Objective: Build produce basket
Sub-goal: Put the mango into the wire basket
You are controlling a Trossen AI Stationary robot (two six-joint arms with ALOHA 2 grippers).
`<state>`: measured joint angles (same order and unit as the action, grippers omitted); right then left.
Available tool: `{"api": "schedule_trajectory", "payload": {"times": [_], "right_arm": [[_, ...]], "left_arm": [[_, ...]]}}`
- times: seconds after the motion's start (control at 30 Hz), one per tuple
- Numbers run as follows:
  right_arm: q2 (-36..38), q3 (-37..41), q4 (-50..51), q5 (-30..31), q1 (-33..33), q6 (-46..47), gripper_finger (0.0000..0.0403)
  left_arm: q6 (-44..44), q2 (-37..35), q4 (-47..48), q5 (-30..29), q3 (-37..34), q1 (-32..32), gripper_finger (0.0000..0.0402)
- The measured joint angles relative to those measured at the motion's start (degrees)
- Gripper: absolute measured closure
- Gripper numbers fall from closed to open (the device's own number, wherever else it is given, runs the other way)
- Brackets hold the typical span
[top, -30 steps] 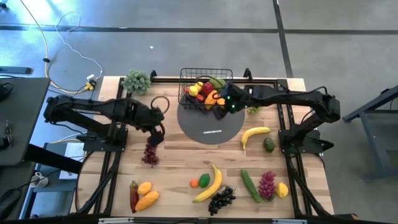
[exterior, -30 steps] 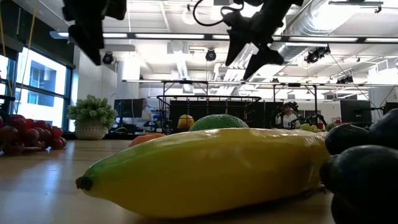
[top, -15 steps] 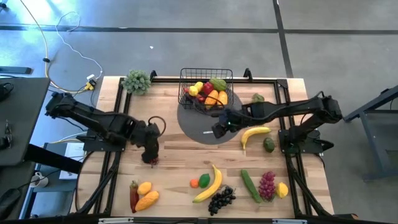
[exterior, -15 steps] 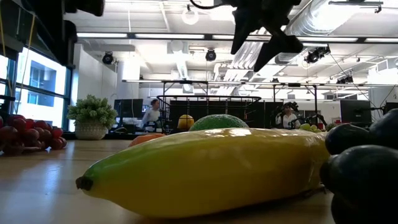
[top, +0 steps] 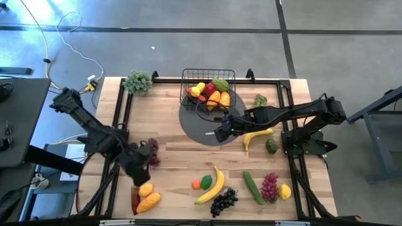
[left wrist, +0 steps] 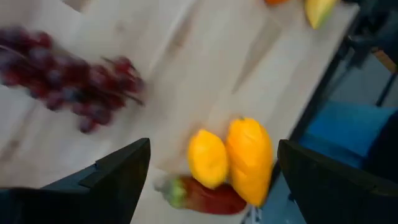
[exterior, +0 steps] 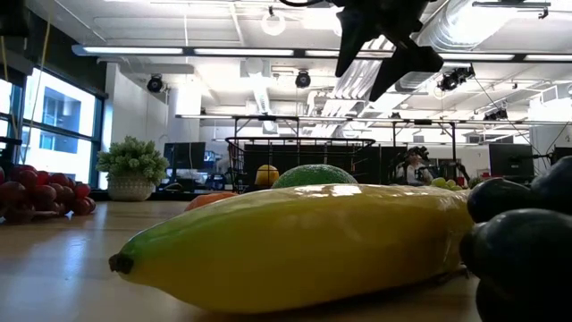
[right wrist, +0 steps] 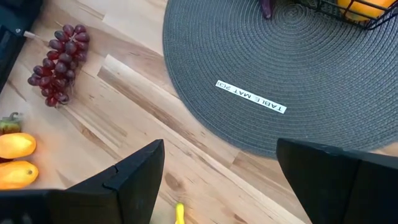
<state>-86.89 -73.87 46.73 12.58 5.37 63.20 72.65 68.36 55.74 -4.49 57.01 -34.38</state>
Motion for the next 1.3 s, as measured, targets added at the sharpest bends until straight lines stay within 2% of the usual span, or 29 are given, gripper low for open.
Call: {"api": "schedule_trajectory", "payload": {"times": [0.3, 0.6, 1.0, 1.3], "right_arm": [[-0.02, 0.0, -0.18, 0.0, -0.22, -0.14, 0.0112], [-0.04, 0.0, 1.42, -0.04, -0.22, -0.66, 0.0112], [-0.04, 0.0, 2.26, -0.09, -0.22, -1.7, 0.0112], [-0.07, 0.0, 2.07, -0.3, -0.09, -1.57, 0.0112]], "left_arm": [[8.13, 5.86, -6.78, -0.94, 0.0, -10.03, 0.0062], [15.15, 13.56, -15.86, -1.1, 0.0, -15.61, 0.0062], [21.31, 21.07, -22.97, -0.14, 0.02, -19.75, 0.0062], [22.79, 25.27, -23.54, -0.02, 0.02, -20.06, 0.0062]]}}
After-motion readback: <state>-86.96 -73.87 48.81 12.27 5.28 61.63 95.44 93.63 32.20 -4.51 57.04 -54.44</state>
